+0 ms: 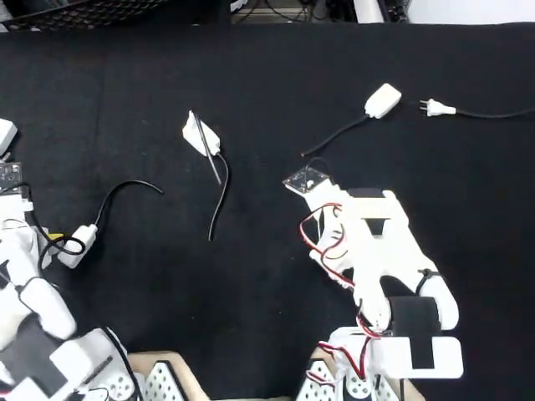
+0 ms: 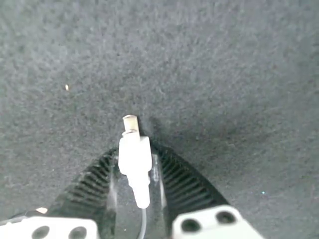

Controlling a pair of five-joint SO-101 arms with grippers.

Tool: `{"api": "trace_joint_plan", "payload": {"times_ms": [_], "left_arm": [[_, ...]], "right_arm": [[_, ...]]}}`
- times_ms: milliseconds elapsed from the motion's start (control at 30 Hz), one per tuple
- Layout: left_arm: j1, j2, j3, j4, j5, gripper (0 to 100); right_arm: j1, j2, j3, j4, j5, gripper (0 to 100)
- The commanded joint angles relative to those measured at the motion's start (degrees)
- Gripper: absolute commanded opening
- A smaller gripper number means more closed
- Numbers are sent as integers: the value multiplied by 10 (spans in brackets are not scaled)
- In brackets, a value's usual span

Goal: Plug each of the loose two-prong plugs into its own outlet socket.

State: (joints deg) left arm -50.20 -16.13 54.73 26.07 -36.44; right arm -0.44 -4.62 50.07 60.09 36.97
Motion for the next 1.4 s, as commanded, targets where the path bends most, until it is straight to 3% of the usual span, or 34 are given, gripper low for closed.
{"api": "trace_joint_plan", "payload": {"times_ms": [0, 333, 633, 800, 1133, 1367], "left_arm": [[20, -88, 8, 39, 6, 340], [143, -338, 219, 51, 33, 340], [169, -473, 348, 50, 31, 340], [174, -506, 363, 51, 31, 341], [270, -509, 338, 129, 30, 339], [349, -509, 337, 133, 30, 339]], "right_arm": [[3, -2, -7, -28, -8, 15], [3, -2, -7, -28, -8, 15], [3, -2, -7, -28, -8, 15], [3, -2, -7, -28, -8, 15], [3, -2, -7, -34, -32, 15], [3, -2, -7, -33, -32, 15]]}}
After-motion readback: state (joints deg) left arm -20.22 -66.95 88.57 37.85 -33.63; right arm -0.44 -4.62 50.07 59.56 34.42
